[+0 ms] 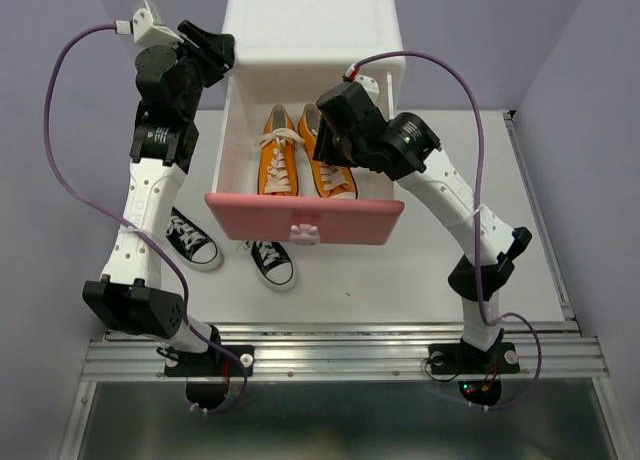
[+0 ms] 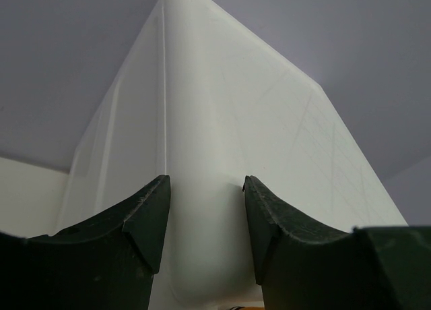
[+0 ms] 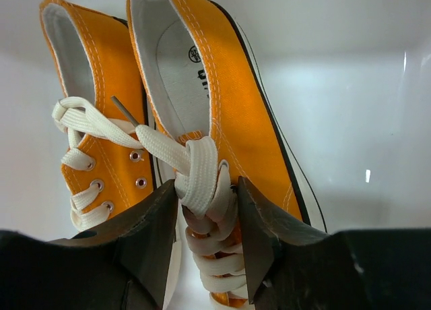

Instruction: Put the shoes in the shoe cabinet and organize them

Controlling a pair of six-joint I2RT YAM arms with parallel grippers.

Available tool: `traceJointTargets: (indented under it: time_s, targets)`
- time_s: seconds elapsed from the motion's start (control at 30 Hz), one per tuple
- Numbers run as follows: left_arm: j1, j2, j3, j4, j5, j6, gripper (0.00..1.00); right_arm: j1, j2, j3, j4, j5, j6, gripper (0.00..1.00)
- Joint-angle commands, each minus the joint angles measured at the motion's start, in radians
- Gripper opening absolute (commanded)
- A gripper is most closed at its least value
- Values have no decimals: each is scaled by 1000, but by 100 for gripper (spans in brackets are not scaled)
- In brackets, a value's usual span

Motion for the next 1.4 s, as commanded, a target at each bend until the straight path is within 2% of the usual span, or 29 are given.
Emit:
traceJointTargets:
  time_s: [0.0, 0.13, 0.2, 0.23, 0.33, 0.43, 0.77, 0.8, 0.87, 0.9, 0.93, 1.0, 1.1, 1.2, 1.37]
  targets:
    - [-7, 96, -74, -318, 18, 64, 57, 6, -28, -14, 87, 5, 17, 47]
    - [-7, 96, -77, -320, 18, 68, 57, 6, -34, -15, 100, -9, 25, 50]
    - [-7, 96, -79, -320, 18, 68, 57, 6, -39, -32, 128, -23, 19, 47]
    - [-7, 96, -79, -320, 18, 69, 57, 6, -44, -40, 140, -29, 14, 39]
    - [-7, 96, -76, -320, 18, 72, 57, 6, -39, -27, 124, 20, 42, 4]
    - [-7, 99, -73, -320, 18, 75, 57, 6, -11, 25, 76, 61, 46, 4]
    - [-7, 103, -77, -321, 16, 78, 57, 15, 4, 22, 85, 86, 25, 6]
    - [-7, 104, -76, -321, 16, 78, 57, 15, 10, 23, 88, 78, 25, 7]
    - [-7, 106, -73, -321, 16, 78, 57, 15, 12, 23, 108, 58, 16, 17]
    - [-7, 106, -71, -321, 16, 78, 57, 15, 13, 23, 113, 57, 14, 23]
    - [-7, 107, -70, -321, 16, 78, 57, 15, 13, 25, 116, 54, 13, 36]
    - [-7, 107, -67, -321, 18, 75, 57, 15, 4, 17, 146, 37, 8, 44]
    - [-7, 107, -67, -320, 19, 72, 57, 15, -45, -23, 241, 14, -12, 50]
    - [-7, 106, -65, -318, 22, 65, 57, 15, -102, -73, 344, 5, -38, 64]
    - [-7, 99, -56, -323, 24, 61, 57, 15, -166, -127, 467, 26, -84, 80]
